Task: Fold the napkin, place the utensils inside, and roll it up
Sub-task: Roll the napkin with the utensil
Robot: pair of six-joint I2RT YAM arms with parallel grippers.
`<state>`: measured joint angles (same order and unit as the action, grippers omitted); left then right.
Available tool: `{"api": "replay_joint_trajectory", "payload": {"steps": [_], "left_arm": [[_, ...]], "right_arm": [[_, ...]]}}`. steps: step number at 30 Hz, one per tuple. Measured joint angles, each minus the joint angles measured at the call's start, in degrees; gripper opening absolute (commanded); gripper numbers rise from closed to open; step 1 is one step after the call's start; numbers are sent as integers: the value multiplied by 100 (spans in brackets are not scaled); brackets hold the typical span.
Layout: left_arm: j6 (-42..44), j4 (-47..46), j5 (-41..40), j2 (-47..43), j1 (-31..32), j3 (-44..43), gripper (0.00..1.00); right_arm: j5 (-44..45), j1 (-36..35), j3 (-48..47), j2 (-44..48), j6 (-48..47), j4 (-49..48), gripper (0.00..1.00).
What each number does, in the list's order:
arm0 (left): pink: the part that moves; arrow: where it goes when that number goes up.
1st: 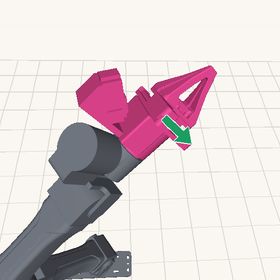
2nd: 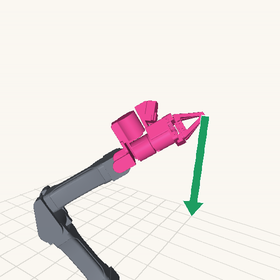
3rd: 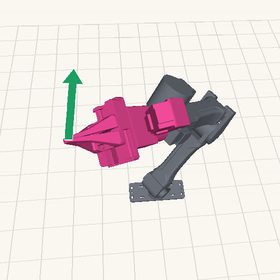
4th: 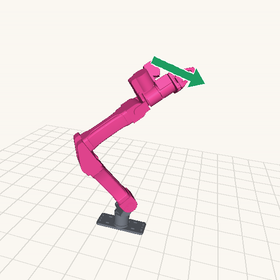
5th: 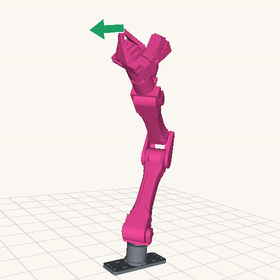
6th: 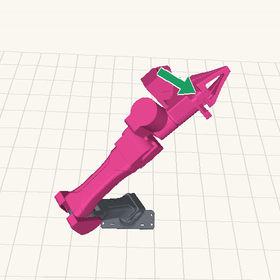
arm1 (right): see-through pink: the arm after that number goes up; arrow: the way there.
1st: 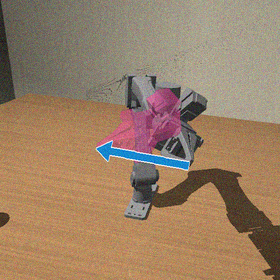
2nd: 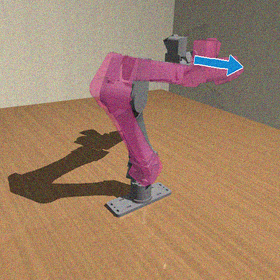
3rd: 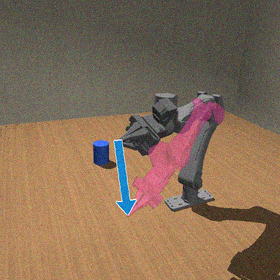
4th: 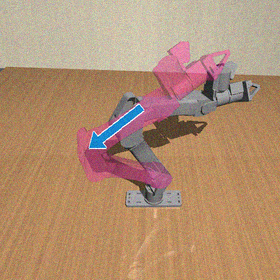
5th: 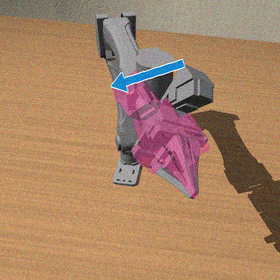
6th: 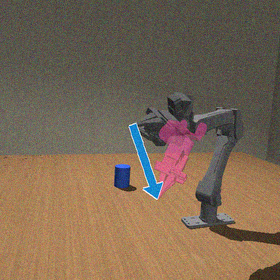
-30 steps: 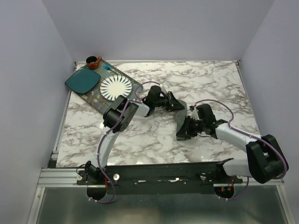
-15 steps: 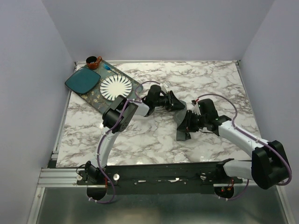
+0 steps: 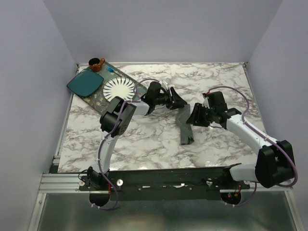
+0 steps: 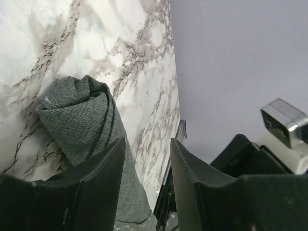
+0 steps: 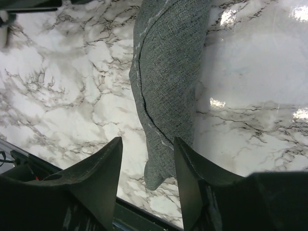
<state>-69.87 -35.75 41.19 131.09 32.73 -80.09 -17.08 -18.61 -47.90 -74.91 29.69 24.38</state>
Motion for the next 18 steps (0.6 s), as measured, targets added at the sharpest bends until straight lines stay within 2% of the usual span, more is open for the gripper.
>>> {"api": "replay_joint_trajectory", "payload": {"steps": [4,7,10,11,13,14,18], "left_arm": [[109,249,-2,-280,-81,0,52],[240,479,-11,-555,-101,4,48],[645,999,-136,-1014,-114,111,33],[732,1141,-201,-1143,-114,160,23],[1084,1547,-431,-1550,-111,391,17],[1259,1781,-551,-1775,-111,546,10],[1860,2503,-979,-2227,-111,785,2]], "right_arm": [[11,-2,-129,-164,-66,103,59],[9,-2,-260,-295,-92,107,65],[11,-2,-302,-369,-129,109,67],[13,-2,-304,-378,-136,114,68],[24,13,-328,-387,-149,127,68],[24,28,-332,-391,-153,129,68],[28,85,-365,-431,-168,136,68]]}}
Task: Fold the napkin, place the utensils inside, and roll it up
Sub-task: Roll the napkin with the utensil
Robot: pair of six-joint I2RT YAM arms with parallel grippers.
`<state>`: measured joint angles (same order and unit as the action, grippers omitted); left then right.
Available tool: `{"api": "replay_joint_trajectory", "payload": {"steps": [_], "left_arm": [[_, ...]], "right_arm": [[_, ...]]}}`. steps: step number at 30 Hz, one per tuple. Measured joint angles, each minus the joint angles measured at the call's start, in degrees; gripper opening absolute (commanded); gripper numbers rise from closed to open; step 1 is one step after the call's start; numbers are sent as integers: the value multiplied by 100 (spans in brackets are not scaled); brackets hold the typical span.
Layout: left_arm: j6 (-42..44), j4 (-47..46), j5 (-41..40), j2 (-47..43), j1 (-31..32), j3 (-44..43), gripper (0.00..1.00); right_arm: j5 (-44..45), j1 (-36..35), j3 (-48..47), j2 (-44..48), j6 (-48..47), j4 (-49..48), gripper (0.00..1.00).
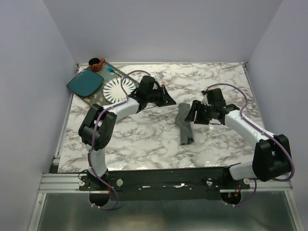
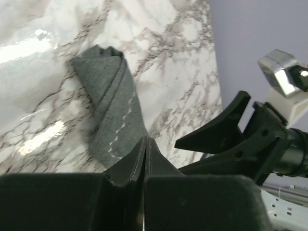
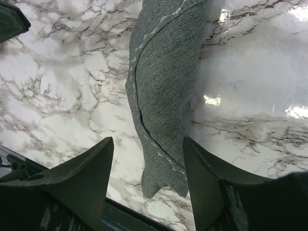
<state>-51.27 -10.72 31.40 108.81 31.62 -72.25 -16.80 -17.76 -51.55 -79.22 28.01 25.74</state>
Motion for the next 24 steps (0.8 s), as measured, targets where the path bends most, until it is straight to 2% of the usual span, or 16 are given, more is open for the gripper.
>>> {"api": "replay_joint_trajectory", "payload": {"steps": [5,14,24], "left_arm": [[365,647,-293,28,59,61,0],[719,1255,-621,533,479,-39,0],[780,1399,-704,848,645,-166,0]], "right_arm": [[7,55,-70,-160,2,13,68],[7,210,-90,-243,7,13,68],[4,245,-90,-243,4,11,69]]}}
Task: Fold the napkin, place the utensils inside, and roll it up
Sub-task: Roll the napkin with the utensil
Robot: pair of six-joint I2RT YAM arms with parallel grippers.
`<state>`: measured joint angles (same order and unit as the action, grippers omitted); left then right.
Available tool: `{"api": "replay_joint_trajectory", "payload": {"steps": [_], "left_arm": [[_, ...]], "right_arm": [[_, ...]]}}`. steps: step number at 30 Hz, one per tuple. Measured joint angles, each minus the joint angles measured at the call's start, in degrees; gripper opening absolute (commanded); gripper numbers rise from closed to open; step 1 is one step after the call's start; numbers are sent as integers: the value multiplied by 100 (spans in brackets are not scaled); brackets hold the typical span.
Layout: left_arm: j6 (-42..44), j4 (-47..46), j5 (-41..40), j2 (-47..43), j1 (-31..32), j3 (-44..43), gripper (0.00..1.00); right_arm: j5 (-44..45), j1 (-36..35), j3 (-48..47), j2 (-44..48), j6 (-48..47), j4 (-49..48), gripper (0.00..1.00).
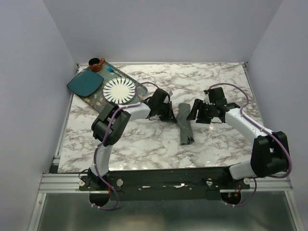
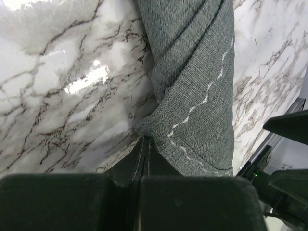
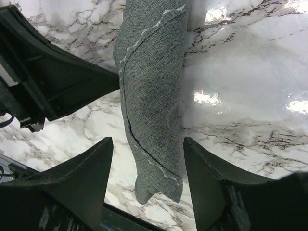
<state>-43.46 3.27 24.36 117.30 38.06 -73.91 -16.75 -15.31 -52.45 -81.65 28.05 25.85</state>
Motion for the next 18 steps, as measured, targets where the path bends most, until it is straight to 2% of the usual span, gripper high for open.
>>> {"api": "replay_joint_trajectory", "payload": {"steps": [13,18], "left_arm": [[-140,-192,55,293,42,-181,0],[-428,-568,295,308,70,-57,0]], "right_arm": [[-35,2,0,-76,-9,-22,70],[-142,0,0,-142,-11,-59,70]]}}
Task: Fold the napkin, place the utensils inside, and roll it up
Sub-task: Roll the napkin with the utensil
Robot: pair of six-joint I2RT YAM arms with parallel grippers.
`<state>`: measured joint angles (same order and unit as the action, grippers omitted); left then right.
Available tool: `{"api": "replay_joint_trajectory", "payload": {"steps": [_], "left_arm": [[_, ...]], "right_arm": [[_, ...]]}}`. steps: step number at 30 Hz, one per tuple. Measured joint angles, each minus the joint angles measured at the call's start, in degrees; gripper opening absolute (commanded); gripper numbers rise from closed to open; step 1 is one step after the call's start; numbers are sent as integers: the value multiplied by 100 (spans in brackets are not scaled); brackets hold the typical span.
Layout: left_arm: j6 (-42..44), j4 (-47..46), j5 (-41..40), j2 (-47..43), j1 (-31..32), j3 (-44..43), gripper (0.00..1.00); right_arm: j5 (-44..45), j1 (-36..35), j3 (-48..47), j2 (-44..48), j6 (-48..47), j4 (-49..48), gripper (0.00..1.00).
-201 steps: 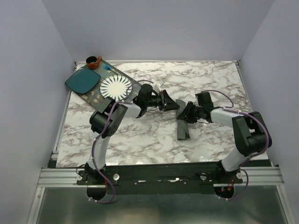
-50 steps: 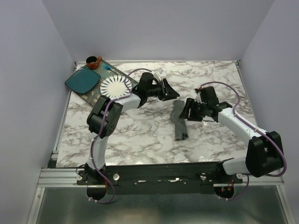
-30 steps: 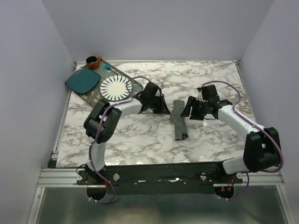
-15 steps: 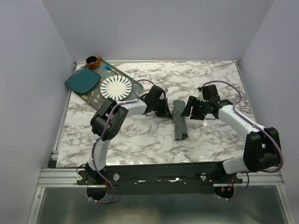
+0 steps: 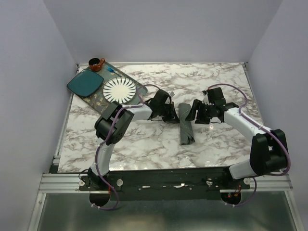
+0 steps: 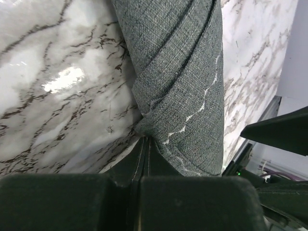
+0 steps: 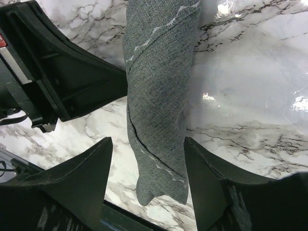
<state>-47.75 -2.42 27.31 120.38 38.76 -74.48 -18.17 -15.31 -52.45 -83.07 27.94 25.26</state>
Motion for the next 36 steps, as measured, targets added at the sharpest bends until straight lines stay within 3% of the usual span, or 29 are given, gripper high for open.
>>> {"api": "replay_joint_trajectory", "payload": {"steps": [5,14,18,31,36], "left_arm": [[-195,-260,166,0,26,223,0],[-393,-417,291,-7,2,369,4],[-391,-433,289,-125,-63,557,10],[-216,-332,284,-1440,-286,1593,21],[-133,-459,555,-2138,-286,1952,35]], "right_arm": [[-37,2,0,0,-63,-17,79],[-2,-11,0,0,-278,17,82],[114,-31,0,15,-358,101,86],[527,-289,-55,525,-442,468,90],[509,-291,227,1060,-361,479,89]]}}
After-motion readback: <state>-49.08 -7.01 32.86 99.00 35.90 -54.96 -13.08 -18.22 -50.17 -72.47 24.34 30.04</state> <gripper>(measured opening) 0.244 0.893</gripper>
